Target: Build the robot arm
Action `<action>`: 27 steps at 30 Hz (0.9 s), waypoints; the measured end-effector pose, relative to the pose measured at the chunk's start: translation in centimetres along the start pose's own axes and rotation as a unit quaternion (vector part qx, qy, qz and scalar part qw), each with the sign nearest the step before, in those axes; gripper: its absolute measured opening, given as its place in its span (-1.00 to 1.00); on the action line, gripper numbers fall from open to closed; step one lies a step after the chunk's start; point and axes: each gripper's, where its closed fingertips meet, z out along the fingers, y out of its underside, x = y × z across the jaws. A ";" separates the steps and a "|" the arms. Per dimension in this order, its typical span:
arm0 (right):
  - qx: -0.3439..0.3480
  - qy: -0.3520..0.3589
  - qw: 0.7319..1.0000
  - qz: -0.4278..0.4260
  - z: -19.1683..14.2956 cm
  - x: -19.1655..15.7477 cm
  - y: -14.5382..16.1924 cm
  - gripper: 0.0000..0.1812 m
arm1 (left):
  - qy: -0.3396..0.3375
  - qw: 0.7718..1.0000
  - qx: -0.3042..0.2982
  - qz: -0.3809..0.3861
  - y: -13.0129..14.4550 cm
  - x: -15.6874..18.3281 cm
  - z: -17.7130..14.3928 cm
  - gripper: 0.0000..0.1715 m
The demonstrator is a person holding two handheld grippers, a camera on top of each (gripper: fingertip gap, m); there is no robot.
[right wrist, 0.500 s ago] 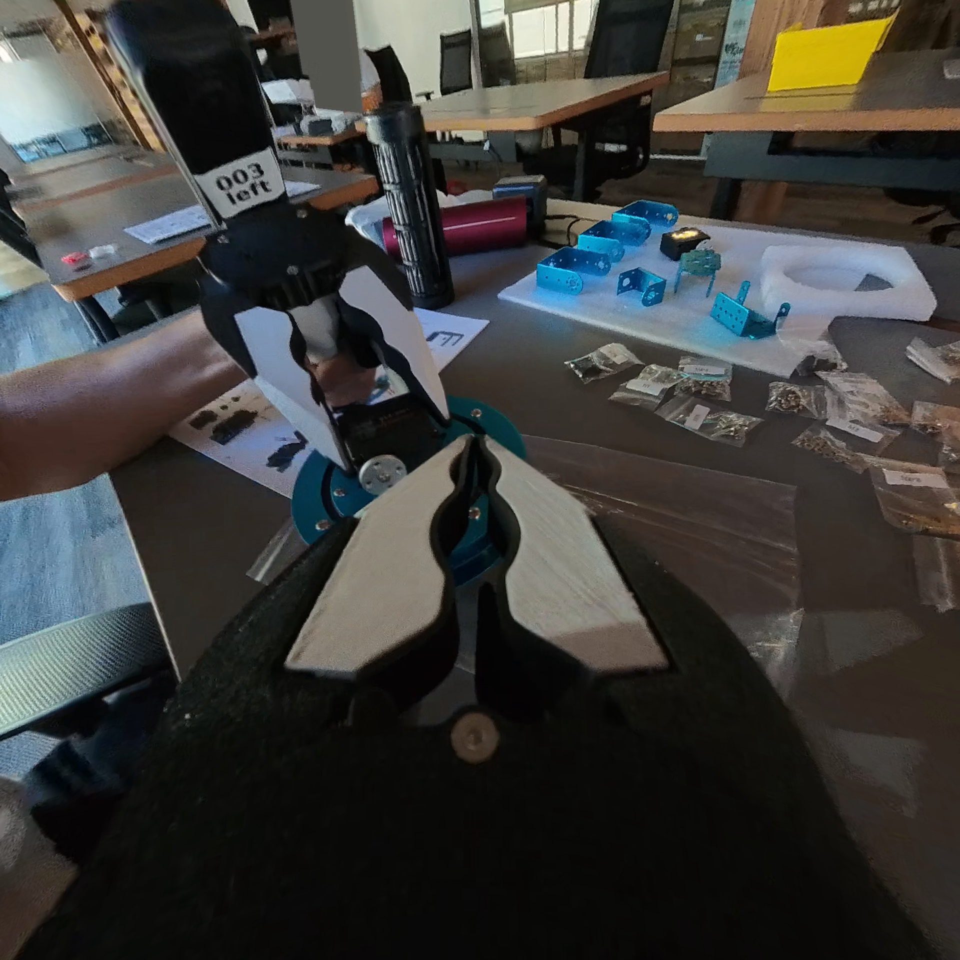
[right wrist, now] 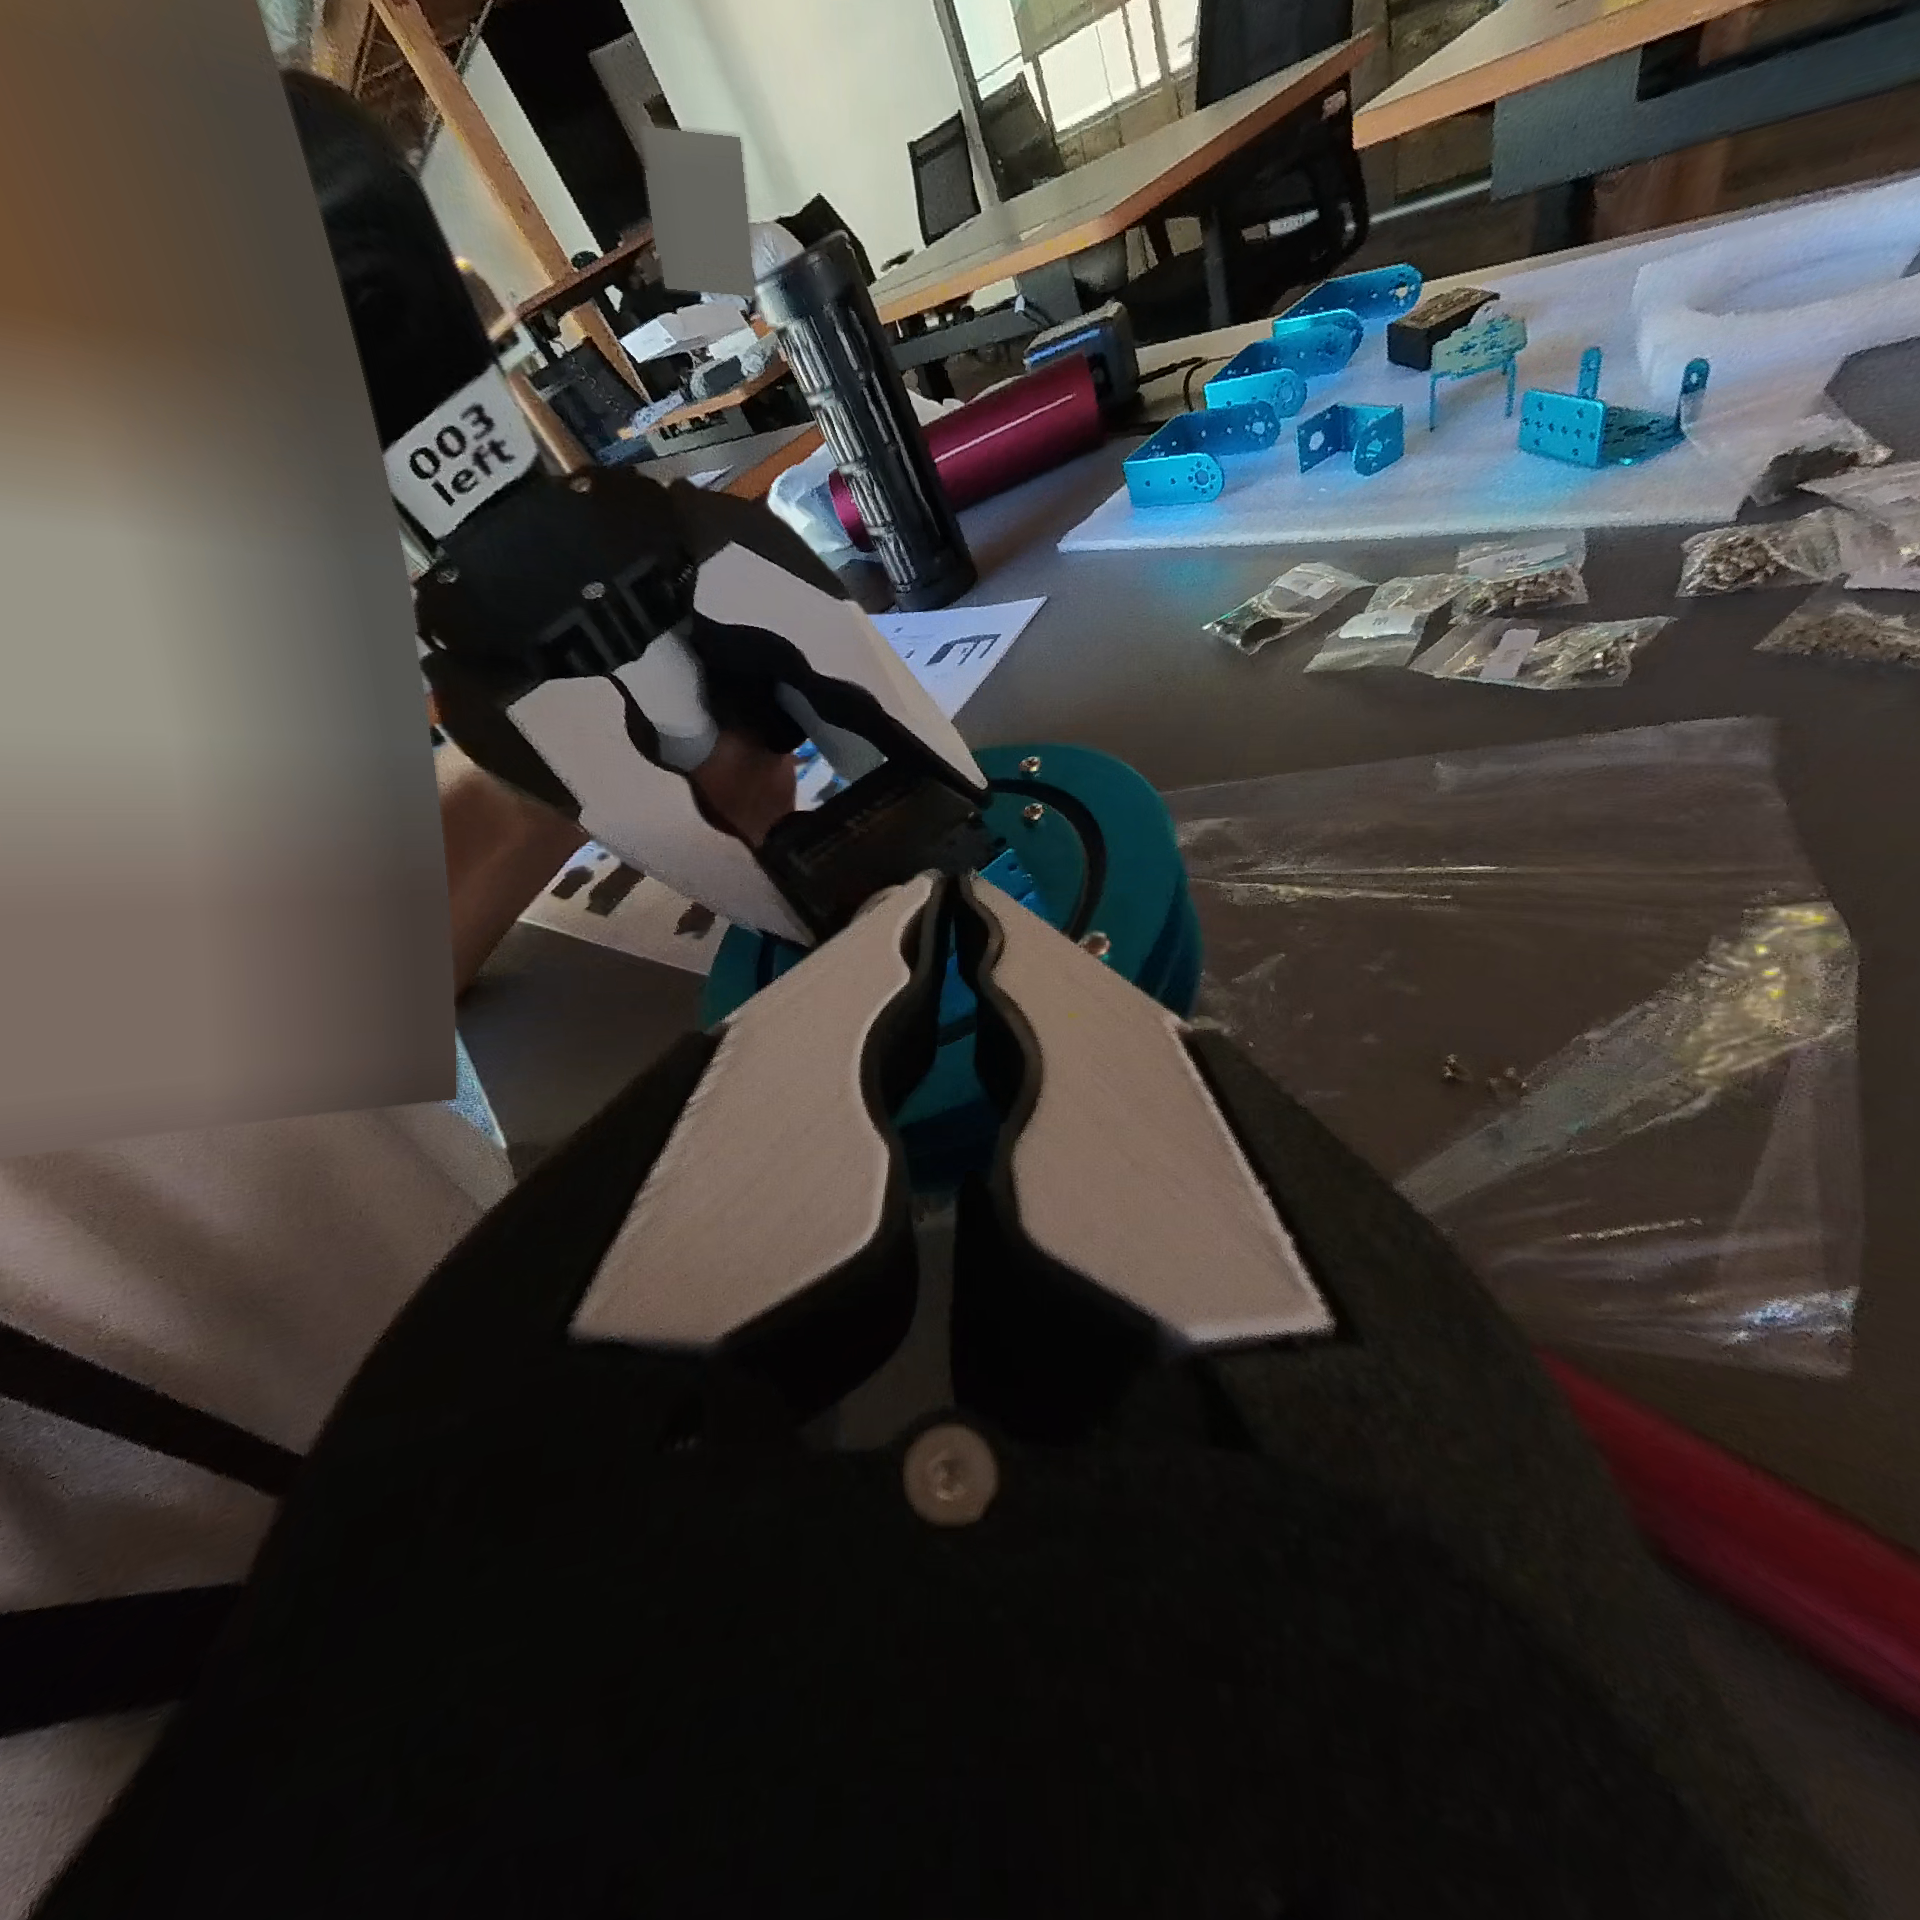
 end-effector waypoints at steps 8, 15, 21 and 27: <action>-0.002 0.025 1.000 0.011 -1.6 2.5 -0.4 -1.00 | 0.016 1.000 -0.020 -0.009 -0.3 0.0 1.1 -0.46; -0.011 0.037 0.997 0.069 -1.6 2.7 -0.1 -1.00 | 0.028 0.998 -0.045 -0.037 -0.2 -0.1 1.4 -0.46; 0.002 0.043 0.995 0.088 -2.6 2.8 0.3 -1.00 | 0.054 0.994 -0.094 -0.025 0.1 0.3 1.5 -0.46; 0.013 0.037 0.994 0.099 -2.8 2.3 0.3 -0.97 | 0.094 0.980 -0.174 0.004 0.4 0.7 1.9 -0.46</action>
